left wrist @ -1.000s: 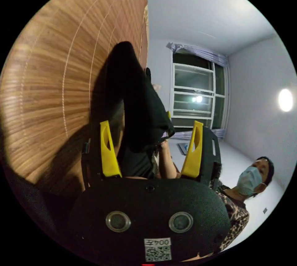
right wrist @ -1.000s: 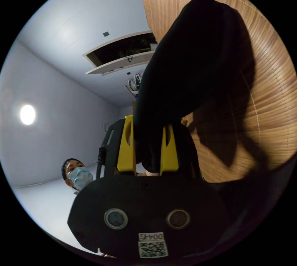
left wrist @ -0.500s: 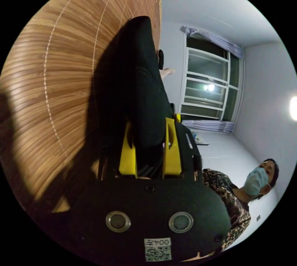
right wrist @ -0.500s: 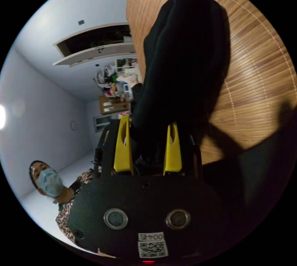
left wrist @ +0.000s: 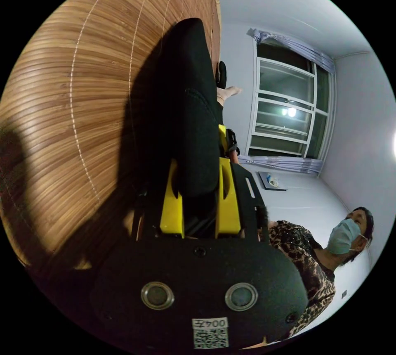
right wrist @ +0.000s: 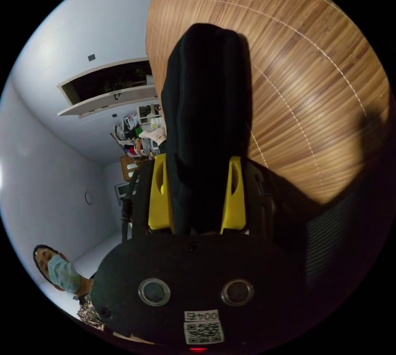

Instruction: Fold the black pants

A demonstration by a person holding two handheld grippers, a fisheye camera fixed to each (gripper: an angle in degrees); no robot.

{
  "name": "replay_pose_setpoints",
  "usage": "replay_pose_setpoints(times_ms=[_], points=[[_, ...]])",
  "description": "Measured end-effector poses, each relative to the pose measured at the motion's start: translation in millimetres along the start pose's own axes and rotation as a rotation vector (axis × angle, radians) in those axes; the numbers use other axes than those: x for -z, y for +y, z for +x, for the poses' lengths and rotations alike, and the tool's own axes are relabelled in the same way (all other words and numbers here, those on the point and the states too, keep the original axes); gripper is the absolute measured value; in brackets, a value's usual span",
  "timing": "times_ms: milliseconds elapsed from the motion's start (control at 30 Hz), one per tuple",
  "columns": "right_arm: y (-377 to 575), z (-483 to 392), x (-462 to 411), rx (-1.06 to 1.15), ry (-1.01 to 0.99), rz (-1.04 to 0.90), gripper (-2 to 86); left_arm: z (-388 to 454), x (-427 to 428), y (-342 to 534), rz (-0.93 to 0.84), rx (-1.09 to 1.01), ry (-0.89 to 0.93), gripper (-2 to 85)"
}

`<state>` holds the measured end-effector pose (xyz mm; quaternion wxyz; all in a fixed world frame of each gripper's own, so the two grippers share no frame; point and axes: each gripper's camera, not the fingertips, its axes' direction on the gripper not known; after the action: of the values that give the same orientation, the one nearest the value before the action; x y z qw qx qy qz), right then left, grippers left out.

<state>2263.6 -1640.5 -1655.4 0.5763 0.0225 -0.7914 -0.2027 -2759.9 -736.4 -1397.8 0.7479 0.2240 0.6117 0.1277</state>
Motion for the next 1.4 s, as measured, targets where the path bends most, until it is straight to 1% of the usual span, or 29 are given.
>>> replay_pose_setpoints(times_ms=[167, 267, 333, 367, 467, 533, 633, 700, 733, 800, 833, 900, 933, 1000, 1033, 1100, 1133, 1167, 1200, 1267, 1300, 1367, 1400], points=[[35.3, 11.6, -6.4, 0.015, -0.037, 0.007, 16.1, -22.2, -25.3, -9.5, -0.02, 0.023, 0.033, 13.5], [60.9, 18.6, -16.7, 0.027, -0.024, -0.005, 12.3, -24.6, -46.5, -14.2, -0.02, -0.002, -0.054, 13.5], [84.9, 10.1, -17.2, 0.101, 0.02, 0.026, 11.2, -11.6, -60.4, -14.8, -0.017, -0.079, -0.139, 13.5], [105.3, -0.7, -14.2, 0.164, 0.052, 0.064, 10.8, 3.0, -71.5, -14.7, -0.025, -0.149, -0.18, 13.6], [161.9, -28.4, 3.9, 0.278, 0.098, 0.144, 10.4, 45.0, -102.7, -14.4, -0.057, -0.291, -0.193, 13.7], [201.2, -43.2, 23.4, 0.332, 0.114, 0.192, 10.2, 72.0, -129.3, -15.0, -0.103, -0.367, -0.195, 13.6], [278.8, -64.0, 66.9, 0.393, 0.17, 0.278, 10.2, 109.4, -192.0, -15.2, -0.228, -0.469, -0.168, 13.6], [351.0, -75.0, 107.6, 0.41, 0.238, 0.366, 10.3, 132.2, -257.7, -13.6, -0.349, -0.535, -0.104, 13.6], [370.5, -77.0, 118.4, 0.412, 0.252, 0.393, 10.3, 138.4, -275.8, -12.6, -0.38, -0.556, -0.09, 13.6], [452.4, -85.6, 161.1, 0.411, 0.33, 0.509, 10.3, 167.1, -351.0, -6.7, -0.504, -0.646, -0.032, 13.7], [473.7, -87.9, 171.5, 0.405, 0.352, 0.541, 10.3, 174.8, -370.4, -4.5, -0.531, -0.666, -0.014, 13.7], [561.1, -97.0, 210.0, 0.375, 0.448, 0.672, 10.4, 201.7, -448.2, 11.3, -0.631, -0.734, 0.06, 13.7], [583.2, -98.6, 218.2, 0.366, 0.471, 0.702, 10.4, 206.2, -467.3, 17.4, -0.654, -0.748, 0.074, 13.7], [666.1, -96.4, 244.1, 0.314, 0.547, 0.794, 10.7, 206.2, -543.1, 44.5, -0.746, -0.767, 0.103, 14.0], [684.5, -92.1, 248.9, 0.292, 0.558, 0.809, 10.7, 200.3, -563.4, 50.8, -0.776, -0.76, 0.103, 14.1], [746.3, -51.8, 261.0, 0.14, 0.562, 0.855, 10.9, 148.2, -647.1, 70.7, -0.913, -0.642, 0.072, 14.1], [758.8, -36.1, 261.8, 0.081, 0.552, 0.869, 10.9, 129.7, -667.2, 75.5, -0.947, -0.599, 0.053, 14.1], [778.9, -1.0, 259.8, -0.05, 0.544, 0.877, 11.0, 92.0, -703.4, 85.4, -1.02, -0.53, 0.003, 13.9], [791.9, 36.0, 253.4, -0.183, 0.578, 0.838, 11.0, 54.8, -731.4, 93.2, -1.095, -0.474, -0.083, 13.8], [806.1, 82.5, 239.1, -0.33, 0.59, 0.763, 11.1, 19.6, -750.7, 96.2, -1.14, -0.412, -0.137, 13.7], [824.1, 93.1, 235.8, -0.295, 0.524, 0.823, 11.0, 17.4, -756.9, 93.7, -1.149, -0.408, -0.12, 13.7], [847.0, 94.5, 239.3, -0.271, 0.46, 0.87, 10.7, 25.0, -762.7, 93.2, -1.133, -0.47, -0.13, 13.7], [855.4, 87.8, 240.3, -0.275, 0.5, 0.852, 10.4, 29.4, -765.8, 97.3, -1.125, -0.518, -0.138, 13.7]])
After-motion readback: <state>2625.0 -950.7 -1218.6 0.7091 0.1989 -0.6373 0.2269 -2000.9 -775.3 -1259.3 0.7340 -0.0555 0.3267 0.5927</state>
